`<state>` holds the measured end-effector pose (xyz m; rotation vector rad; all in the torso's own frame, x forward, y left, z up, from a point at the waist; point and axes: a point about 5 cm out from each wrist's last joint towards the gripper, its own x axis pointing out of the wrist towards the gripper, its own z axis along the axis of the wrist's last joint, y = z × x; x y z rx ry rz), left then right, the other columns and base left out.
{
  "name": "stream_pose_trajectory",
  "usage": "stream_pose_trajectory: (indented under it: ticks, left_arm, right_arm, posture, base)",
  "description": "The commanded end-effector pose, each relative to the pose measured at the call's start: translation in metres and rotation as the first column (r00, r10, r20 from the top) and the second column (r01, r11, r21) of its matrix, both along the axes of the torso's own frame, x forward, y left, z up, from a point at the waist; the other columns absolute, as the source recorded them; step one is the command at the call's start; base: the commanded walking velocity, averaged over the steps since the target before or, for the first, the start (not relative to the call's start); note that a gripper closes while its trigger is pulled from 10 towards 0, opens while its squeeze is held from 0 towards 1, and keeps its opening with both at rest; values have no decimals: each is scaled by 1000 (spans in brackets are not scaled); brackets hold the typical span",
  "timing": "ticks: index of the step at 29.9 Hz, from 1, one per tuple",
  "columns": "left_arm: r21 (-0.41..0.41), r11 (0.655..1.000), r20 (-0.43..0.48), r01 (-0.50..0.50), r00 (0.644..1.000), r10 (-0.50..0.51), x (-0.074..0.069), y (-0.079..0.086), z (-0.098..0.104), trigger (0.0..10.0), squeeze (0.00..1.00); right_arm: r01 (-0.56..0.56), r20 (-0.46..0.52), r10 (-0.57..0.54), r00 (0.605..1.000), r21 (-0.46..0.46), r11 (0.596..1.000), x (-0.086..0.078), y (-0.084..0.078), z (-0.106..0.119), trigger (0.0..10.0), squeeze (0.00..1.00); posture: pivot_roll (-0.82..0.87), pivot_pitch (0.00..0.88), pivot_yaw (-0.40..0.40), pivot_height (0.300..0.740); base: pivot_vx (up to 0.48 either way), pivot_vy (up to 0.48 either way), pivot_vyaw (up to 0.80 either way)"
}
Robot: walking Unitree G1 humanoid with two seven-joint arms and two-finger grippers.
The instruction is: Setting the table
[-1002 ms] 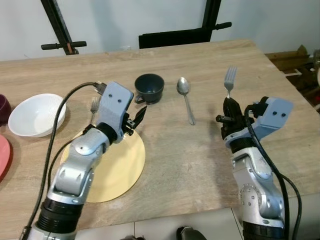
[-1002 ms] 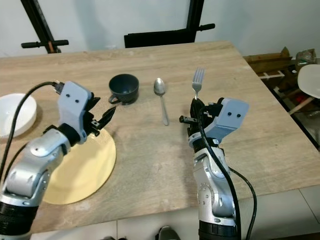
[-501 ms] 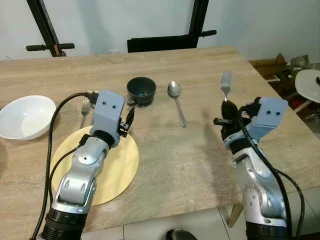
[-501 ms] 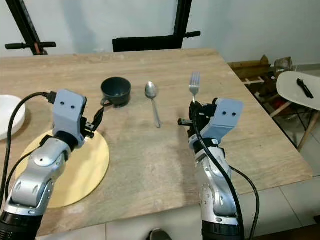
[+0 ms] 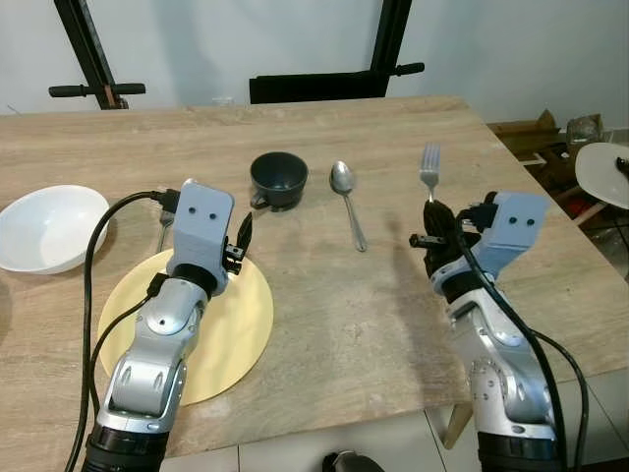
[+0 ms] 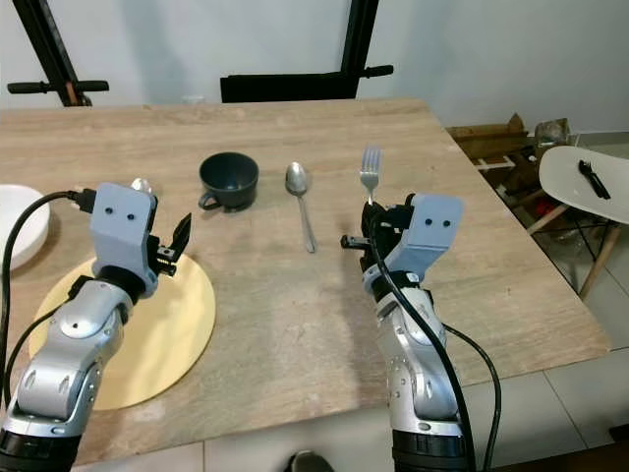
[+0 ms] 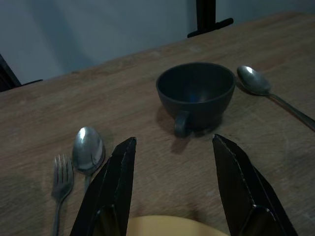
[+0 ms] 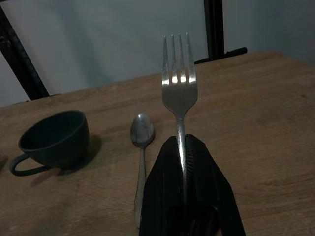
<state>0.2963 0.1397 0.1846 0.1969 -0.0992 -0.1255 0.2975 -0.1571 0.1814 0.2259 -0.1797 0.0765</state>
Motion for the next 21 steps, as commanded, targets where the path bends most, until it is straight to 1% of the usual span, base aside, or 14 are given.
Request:
stream_pose_trajectory:
  ticks: [1,21]
  left_arm:
    - [-2,1000,10,6,1000,-6,0,-3,1,10000,0]
    - [-11,1000,17,14,1000,-14,0,-6,1,10000,0]
  right_arm:
    - [15,-10,-15,1000,5,1000,0,-2,-4,10000,0]
    - [18,-16,-18,1000,1,1000,0,-2,-6,10000,0]
  posture:
    - [-115,30,21,740]
    - [-118,36,24,740]
  base:
    - [0,0,0]
    - [0,0,0]
